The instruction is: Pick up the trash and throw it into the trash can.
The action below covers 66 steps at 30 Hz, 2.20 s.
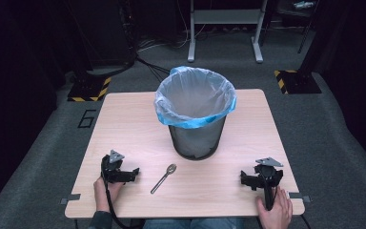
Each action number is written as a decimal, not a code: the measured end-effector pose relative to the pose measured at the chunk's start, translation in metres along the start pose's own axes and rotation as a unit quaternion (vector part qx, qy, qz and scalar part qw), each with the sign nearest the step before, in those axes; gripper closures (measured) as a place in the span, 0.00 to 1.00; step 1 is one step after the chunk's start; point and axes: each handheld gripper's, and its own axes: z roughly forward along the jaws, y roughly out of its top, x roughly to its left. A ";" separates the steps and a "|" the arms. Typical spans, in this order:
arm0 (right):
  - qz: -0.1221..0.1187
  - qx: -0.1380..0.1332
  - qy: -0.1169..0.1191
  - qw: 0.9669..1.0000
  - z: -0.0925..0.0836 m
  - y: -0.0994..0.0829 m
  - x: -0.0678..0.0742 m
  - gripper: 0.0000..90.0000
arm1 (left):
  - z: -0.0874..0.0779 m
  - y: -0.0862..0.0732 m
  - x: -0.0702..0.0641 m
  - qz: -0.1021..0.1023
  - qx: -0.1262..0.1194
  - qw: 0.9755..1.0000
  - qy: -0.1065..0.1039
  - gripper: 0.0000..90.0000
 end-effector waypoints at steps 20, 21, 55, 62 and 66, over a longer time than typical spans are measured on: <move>0.002 0.000 -0.002 1.000 0.000 0.000 0.000 0.00 | -0.008 0.004 -0.009 -0.006 -0.013 1.000 -0.005 0.00; 0.002 0.000 -0.002 1.000 0.000 0.000 0.000 0.00 | -0.009 0.007 -0.011 -0.008 -0.016 1.000 -0.016 0.00; 0.002 0.000 -0.002 1.000 0.000 0.000 0.000 0.00 | 0.018 0.032 -0.099 0.090 0.029 0.993 -0.076 0.00; 0.002 0.000 -0.002 1.000 0.000 0.000 0.000 0.00 | 0.022 0.031 -0.107 0.089 0.032 0.993 -0.074 0.00; 0.002 0.000 -0.002 1.000 0.000 0.000 0.000 0.00 | 0.021 0.030 -0.109 0.080 0.028 0.994 -0.076 0.11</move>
